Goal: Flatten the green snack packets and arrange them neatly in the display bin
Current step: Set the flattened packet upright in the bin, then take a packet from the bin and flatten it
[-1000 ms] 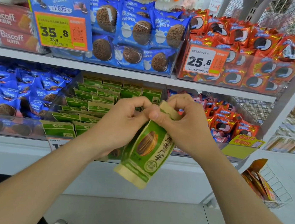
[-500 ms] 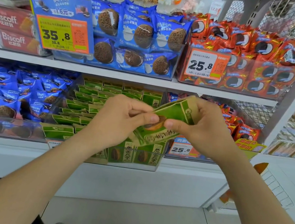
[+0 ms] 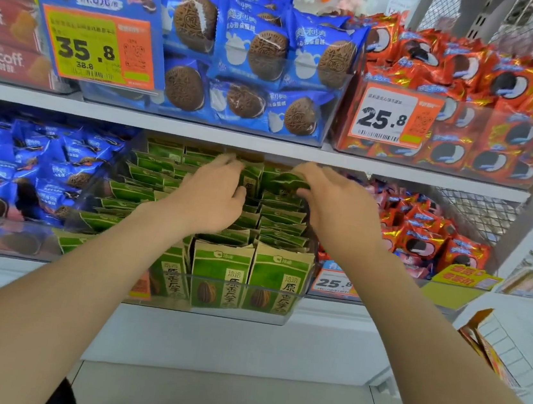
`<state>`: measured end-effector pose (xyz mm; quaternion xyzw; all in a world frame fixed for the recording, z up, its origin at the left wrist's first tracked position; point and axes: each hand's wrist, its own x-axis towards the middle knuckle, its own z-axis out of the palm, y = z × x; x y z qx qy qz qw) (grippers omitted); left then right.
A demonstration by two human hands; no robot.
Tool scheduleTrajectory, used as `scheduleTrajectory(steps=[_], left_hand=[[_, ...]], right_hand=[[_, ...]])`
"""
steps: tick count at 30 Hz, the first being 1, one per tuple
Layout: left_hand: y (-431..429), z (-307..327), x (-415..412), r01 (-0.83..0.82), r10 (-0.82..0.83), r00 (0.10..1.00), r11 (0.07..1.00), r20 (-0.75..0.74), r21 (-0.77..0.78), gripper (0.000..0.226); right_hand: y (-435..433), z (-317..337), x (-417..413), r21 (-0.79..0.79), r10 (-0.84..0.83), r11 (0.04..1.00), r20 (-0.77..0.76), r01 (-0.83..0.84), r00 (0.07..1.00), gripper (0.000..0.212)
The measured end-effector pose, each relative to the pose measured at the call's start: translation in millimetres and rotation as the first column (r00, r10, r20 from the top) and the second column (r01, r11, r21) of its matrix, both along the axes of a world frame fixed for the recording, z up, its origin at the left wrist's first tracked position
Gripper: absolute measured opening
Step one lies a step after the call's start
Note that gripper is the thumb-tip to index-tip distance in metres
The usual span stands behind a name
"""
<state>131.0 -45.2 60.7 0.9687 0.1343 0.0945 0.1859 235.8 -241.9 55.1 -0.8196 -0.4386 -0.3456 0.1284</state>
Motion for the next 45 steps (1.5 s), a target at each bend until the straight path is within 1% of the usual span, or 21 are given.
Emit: scheduleTrajectory(steps=[2,4,9,12,14,16,17,19,20,21,23,25,26,27,29,32,33,35,39,42,45], left_hand=[[2.4,0.4,10.0,-0.033,0.033,0.999,0.999,-0.01,0.017,0.059],[4.9,1.4,19.0,-0.073,0.073,0.997,0.995,-0.006,0.061,0.056],[17.1,-6.9,41.6,-0.049,0.058,0.997,0.986,-0.054,0.159,0.049],[22.3,-3.9,52.8,-0.077,0.099,0.989,0.977,-0.106,0.201,0.052],[24.2,-2.0,58.5,-0.076,0.108,0.979,0.98,-0.171,0.185,0.053],[23.8,-3.2,61.2,-0.071,0.109,0.967,0.983,-0.23,0.169,0.049],[22.9,-4.0,61.9,-0.067,0.108,0.964,0.983,-0.242,0.17,0.048],[19.5,-4.2,61.3,-0.055,0.096,0.962,0.985,-0.256,0.164,0.044],[17.5,-3.9,60.5,-0.046,0.087,0.962,0.986,-0.257,0.159,0.04],[16.6,-3.9,59.7,-0.041,0.081,0.964,0.986,-0.254,0.16,0.035],[15.6,-5.5,57.1,-0.032,0.072,0.966,0.986,-0.25,0.161,0.028],[12.9,-7.0,52.2,-0.031,0.065,0.97,0.989,-0.233,0.146,0.035],[10.5,-7.4,49.3,-0.031,0.062,0.975,0.989,-0.216,0.142,0.038],[7.8,-7.9,46.3,-0.031,0.059,0.978,0.99,-0.199,0.14,0.041],[1.1,-9.1,38.6,-0.022,0.046,0.984,0.991,-0.175,0.134,0.048],[-7.8,-10.5,25.7,0.009,0.01,0.989,0.992,-0.151,0.124,0.057],[-9.6,-11.1,21.1,0.019,-0.001,0.989,0.993,-0.147,0.116,0.059],[-11.2,-11.8,13.2,0.03,-0.014,0.988,0.994,-0.153,0.102,0.058],[-11.4,-11.6,4.9,0.044,-0.024,0.986,0.992,-0.166,0.12,0.049],[-11.1,-11.5,1.9,0.046,-0.026,0.987,0.991,-0.161,0.126,0.046],[-9.7,-11.3,-1.0,0.053,-0.04,0.993,0.992,-0.108,0.117,0.042]], right_hand=[[7.9,-5.5,9.2,-0.064,0.006,0.998,-0.063,-0.01,0.998,0.036],[15.2,-7.9,16.1,-0.076,0.013,0.997,-0.125,-0.022,0.992,0.039],[38.4,-6.9,24.6,-0.119,-0.022,0.993,-0.133,0.006,0.991,0.047],[49.1,-2.7,27.6,-0.193,-0.186,0.968,-0.14,0.157,0.973,0.041],[53.3,-2.7,35.0,-0.268,-0.338,0.918,-0.14,0.293,0.931,0.036],[56.1,-5.0,41.6,-0.351,-0.429,0.869,-0.179,0.35,0.885,0.039],[58.0,-5.8,43.3,-0.405,-0.442,0.85,-0.196,0.338,0.875,0.04],[61.4,-6.0,42.2,-0.522,-0.442,0.805,-0.213,0.281,0.871,0.032],[61.7,-7.1,40.3,-0.561,-0.429,0.79,-0.221,0.246,0.876,0.028],[61.2,-7.7,37.8,-0.575,-0.401,0.793,-0.239,0.204,0.884,0.03],[59.3,-8.2,33.1,-0.515,-0.324,0.848,-0.315,0.126,0.892,0.038],[62.2,-10.4,33.7,-0.358,-0.185,0.932,-0.327,0.06,0.927,0.026],[64.8,-10.9,36.2,-0.304,-0.152,0.951,-0.313,0.053,0.938,0.021],[67.6,-10.8,39.3,-0.281,-0.142,0.958,-0.301,0.054,0.943,0.02],[73.0,-9.8,42.2,-0.247,-0.165,0.966,-0.339,0.081,0.926,0.019],[77.5,-7.6,47.9,-0.228,-0.208,0.966,-0.417,0.12,0.885,0.009],[79.3,-7.4,49.6,-0.214,-0.193,0.971,-0.446,0.105,0.874,0.011],[81.7,-7.1,49.9,-0.21,-0.185,0.973,-0.472,0.094,0.862,0.026],[80.6,-10.5,45.5,-0.288,-0.246,0.948,-0.392,0.136,0.886,0.035],[73.9,-12.1,40.5,-0.261,-0.186,0.961,-0.348,0.095,0.919,0.031],[61.4,-13.5,34.0,-0.239,-0.082,0.971,-0.283,0.012,0.956,0.024]])
